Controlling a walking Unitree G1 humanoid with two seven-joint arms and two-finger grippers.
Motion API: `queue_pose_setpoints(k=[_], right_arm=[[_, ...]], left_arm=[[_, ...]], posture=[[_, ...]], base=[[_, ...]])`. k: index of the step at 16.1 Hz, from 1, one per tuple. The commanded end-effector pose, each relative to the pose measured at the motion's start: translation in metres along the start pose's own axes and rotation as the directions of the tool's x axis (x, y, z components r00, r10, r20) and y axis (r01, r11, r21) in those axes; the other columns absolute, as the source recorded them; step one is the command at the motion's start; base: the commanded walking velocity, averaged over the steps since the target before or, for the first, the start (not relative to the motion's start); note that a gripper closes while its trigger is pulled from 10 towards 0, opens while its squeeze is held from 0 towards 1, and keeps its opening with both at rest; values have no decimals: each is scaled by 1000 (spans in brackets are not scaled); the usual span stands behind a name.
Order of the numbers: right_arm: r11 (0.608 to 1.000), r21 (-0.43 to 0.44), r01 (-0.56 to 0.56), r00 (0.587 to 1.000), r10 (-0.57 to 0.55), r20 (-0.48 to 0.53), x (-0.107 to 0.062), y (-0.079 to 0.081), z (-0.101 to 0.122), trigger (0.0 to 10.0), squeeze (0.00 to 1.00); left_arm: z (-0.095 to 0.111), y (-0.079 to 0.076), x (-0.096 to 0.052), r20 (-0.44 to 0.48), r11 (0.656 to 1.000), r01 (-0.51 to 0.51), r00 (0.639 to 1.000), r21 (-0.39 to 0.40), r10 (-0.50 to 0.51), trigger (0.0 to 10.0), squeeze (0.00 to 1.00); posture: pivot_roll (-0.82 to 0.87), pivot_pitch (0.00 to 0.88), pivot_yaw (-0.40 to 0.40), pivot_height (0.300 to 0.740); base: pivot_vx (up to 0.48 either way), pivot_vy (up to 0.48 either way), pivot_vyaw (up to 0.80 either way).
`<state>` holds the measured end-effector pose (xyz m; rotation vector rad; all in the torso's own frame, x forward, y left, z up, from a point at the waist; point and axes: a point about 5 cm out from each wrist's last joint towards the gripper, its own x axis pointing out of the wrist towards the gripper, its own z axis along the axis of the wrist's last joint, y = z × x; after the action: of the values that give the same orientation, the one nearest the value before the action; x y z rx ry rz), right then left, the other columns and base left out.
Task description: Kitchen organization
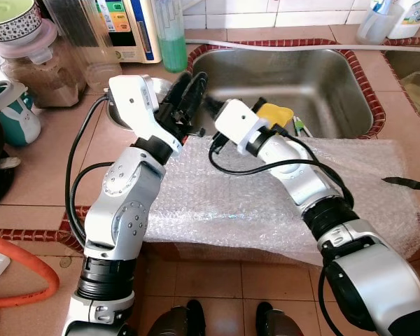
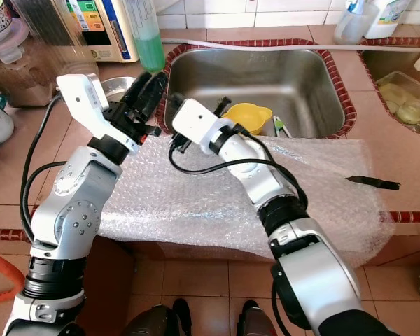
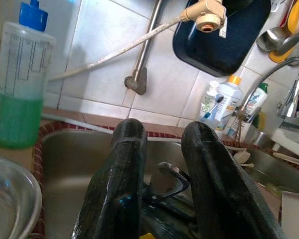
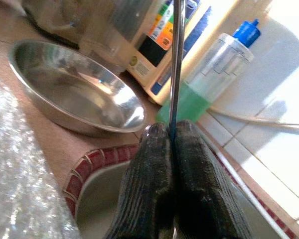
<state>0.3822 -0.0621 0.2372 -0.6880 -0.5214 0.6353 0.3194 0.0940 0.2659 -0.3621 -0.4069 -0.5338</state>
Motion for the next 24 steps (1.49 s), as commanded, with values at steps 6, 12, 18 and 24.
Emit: queue_pose_setpoints(k=[6, 12, 18, 24], right_arm=[[987, -90, 132, 979, -144, -147, -18, -20, -26, 0, 0], [962, -121, 246, 888, -274, -369, -58, -26, -71, 0, 0], [949, -65, 308, 823, -300, -482, -69, -23, -87, 10000, 1000], [946, -3, 323, 831, -286, -477, -56, -20, -80, 10000, 1000]], left_arm=[[8, 32, -11, 50, 977, -169, 985, 132, 164, 10000, 1000], [2, 38, -16, 24, 947, -142, 990, 290, 141, 10000, 1000], [-10, 47, -23, -20, 903, -122, 989, 413, 143, 10000, 1000], [-20, 54, -22, -98, 887, -56, 989, 458, 114, 10000, 114]], posture=[[-110, 227, 138, 740], [-111, 215, 154, 740], [-99, 198, 151, 740], [-76, 197, 131, 740]], base=[[0, 0, 0], [0, 0, 0], [0, 0, 0], [0, 0, 0]])
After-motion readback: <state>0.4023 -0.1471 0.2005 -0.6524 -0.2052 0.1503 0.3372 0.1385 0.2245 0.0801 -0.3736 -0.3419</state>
